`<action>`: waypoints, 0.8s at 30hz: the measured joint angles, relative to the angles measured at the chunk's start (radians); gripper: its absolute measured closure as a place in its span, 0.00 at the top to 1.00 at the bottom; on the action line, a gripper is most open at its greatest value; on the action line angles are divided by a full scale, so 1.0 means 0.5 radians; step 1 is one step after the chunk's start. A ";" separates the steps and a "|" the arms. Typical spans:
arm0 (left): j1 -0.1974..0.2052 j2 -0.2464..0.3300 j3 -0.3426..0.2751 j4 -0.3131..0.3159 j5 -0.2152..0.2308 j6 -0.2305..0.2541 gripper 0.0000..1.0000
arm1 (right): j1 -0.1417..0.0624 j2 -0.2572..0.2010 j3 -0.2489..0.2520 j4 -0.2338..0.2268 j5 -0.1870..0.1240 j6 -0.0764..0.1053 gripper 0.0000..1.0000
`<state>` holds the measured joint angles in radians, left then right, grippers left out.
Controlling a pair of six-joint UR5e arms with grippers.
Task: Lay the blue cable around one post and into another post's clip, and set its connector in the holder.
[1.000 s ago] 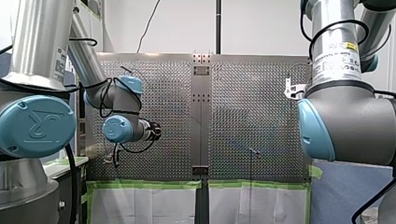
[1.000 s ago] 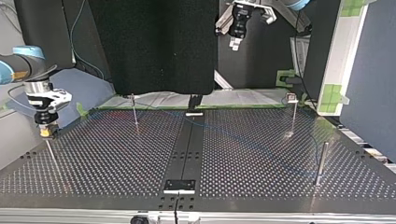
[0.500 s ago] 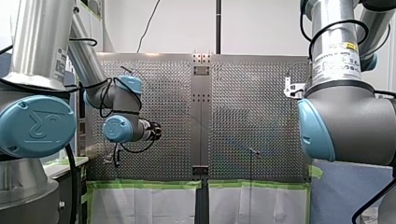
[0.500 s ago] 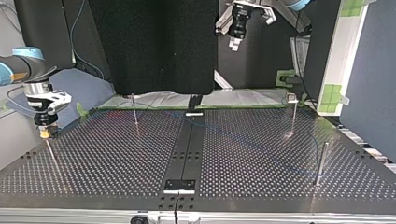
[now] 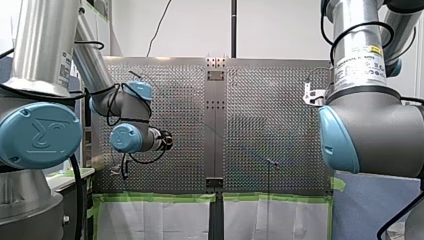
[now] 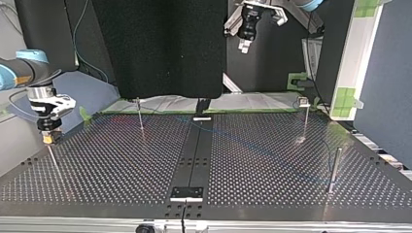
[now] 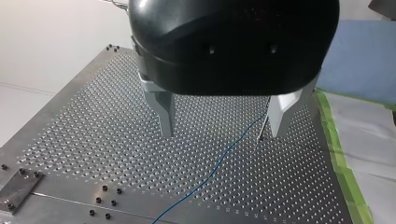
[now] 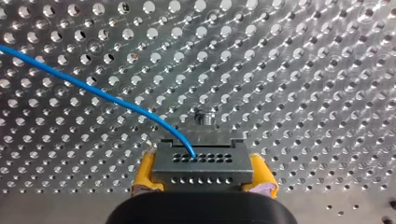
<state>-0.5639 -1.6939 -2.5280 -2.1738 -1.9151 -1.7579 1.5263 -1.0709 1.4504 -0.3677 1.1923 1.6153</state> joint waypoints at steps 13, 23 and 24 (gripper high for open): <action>0.004 -0.003 -0.001 0.000 0.000 0.000 1.00 | 0.009 0.041 -0.002 -0.012 0.004 -0.009 0.06; 0.007 -0.004 -0.001 0.000 0.006 0.000 1.00 | 0.009 0.044 -0.032 -0.012 -0.007 -0.035 0.06; 0.007 -0.004 -0.001 0.000 0.006 0.000 1.00 | 0.009 0.044 -0.034 -0.012 -0.008 -0.035 0.06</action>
<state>-0.5605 -1.6957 -2.5286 -2.1738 -1.9122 -1.7579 1.5306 -1.0488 1.4336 -0.3738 1.1884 1.5976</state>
